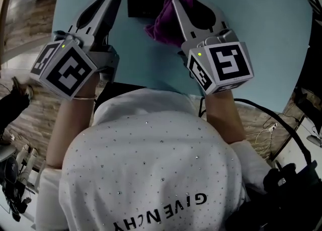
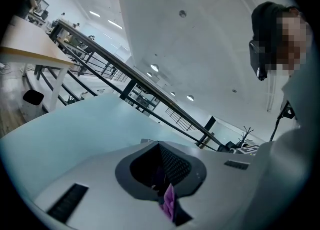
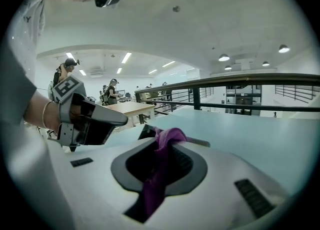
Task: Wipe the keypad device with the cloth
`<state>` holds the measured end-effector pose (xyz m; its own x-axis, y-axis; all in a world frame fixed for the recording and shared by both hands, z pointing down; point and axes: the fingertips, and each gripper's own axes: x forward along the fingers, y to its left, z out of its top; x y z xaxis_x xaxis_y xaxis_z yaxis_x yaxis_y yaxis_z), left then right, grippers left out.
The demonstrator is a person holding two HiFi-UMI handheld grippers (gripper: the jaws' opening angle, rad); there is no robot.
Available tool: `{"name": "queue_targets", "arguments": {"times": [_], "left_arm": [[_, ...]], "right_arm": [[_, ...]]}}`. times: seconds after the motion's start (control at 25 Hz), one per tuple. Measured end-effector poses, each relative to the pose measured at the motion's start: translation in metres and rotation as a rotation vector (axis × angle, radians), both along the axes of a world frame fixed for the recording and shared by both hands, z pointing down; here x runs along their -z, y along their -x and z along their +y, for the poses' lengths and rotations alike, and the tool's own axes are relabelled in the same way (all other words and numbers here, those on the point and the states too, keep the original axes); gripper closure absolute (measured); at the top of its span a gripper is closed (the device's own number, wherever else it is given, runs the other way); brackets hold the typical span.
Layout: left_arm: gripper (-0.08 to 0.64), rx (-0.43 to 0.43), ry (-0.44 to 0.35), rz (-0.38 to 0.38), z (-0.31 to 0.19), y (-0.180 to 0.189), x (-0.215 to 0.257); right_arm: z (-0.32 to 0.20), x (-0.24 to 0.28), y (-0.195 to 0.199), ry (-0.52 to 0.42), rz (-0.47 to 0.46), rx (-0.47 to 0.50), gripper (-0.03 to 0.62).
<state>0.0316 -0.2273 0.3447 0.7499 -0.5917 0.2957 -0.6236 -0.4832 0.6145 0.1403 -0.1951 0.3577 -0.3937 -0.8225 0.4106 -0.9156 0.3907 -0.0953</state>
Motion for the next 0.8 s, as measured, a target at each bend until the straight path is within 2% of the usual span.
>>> {"name": "queue_targets", "arguments": {"times": [0.12,0.2,0.32,0.4,0.52,0.8], "left_arm": [[0.560,-0.025,0.014,0.011,-0.003,0.007,-0.002],[0.560,-0.072,-0.023,-0.008,-0.004,0.017,0.002],[0.560,-0.155,-0.101,-0.076,-0.003,0.035,0.004],[0.560,-0.197,-0.109,-0.081,0.000,0.045,0.001],[0.559,-0.257,-0.086,-0.060,0.005,0.044,-0.008],[0.560,-0.344,-0.066,-0.032,0.003,0.022,-0.016]], "right_arm": [[-0.006,-0.005,0.035,0.031,0.013,0.032,0.554],[-0.008,-0.007,0.064,0.048,0.014,0.046,0.554],[-0.010,-0.015,0.098,0.073,0.039,0.041,0.552],[-0.009,-0.023,0.112,0.091,0.061,0.025,0.552],[-0.004,-0.037,0.107,0.127,0.087,-0.023,0.552],[0.000,-0.043,0.059,0.152,0.115,-0.161,0.552]]}}
